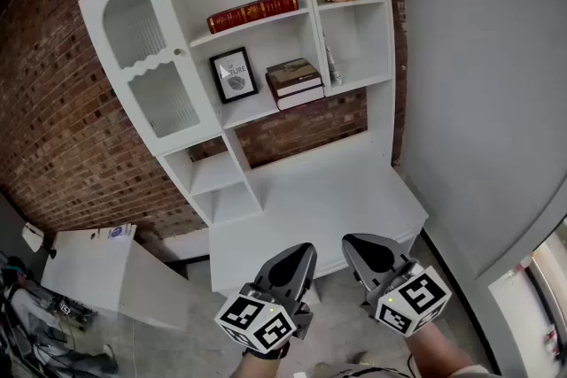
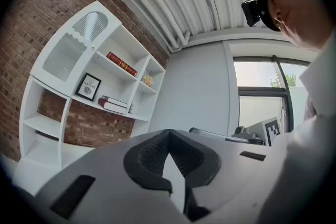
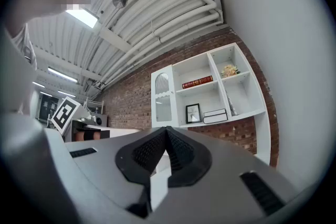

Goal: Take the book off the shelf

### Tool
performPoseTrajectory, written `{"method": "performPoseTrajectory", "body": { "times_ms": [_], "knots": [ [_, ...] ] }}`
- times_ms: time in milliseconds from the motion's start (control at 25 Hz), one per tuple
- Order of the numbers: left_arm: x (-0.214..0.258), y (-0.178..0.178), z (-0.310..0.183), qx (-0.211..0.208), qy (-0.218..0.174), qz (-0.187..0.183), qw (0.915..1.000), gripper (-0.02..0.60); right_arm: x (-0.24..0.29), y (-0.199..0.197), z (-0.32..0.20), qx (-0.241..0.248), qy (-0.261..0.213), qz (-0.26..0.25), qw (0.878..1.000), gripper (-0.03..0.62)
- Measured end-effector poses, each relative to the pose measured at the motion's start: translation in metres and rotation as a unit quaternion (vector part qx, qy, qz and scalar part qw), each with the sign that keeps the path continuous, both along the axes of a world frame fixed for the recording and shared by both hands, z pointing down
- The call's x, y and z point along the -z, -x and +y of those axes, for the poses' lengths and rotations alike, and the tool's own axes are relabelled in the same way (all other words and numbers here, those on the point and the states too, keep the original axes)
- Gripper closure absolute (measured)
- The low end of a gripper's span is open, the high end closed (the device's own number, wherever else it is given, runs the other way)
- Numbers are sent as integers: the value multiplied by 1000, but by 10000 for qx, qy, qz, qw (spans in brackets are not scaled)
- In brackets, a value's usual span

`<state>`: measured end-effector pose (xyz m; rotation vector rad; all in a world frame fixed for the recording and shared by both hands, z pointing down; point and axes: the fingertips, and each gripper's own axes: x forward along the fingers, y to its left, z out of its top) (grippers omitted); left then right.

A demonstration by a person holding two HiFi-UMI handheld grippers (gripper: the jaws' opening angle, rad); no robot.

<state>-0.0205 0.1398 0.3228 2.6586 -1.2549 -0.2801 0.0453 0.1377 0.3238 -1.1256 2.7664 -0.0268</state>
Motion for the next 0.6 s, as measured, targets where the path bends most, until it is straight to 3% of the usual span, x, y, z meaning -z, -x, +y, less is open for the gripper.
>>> {"method": "performPoseTrajectory", "body": {
  "times_ms": [440, 600],
  "knots": [
    [5, -26, -4, 135, -48, -49, 9999, 571, 4, -26, -4, 145, -63, -14, 9999, 579],
    [6, -34, -8, 243, -35, -52, 9997, 569, 9, -47, -9, 208, 43, -414, 9989, 578]
  ]
}}
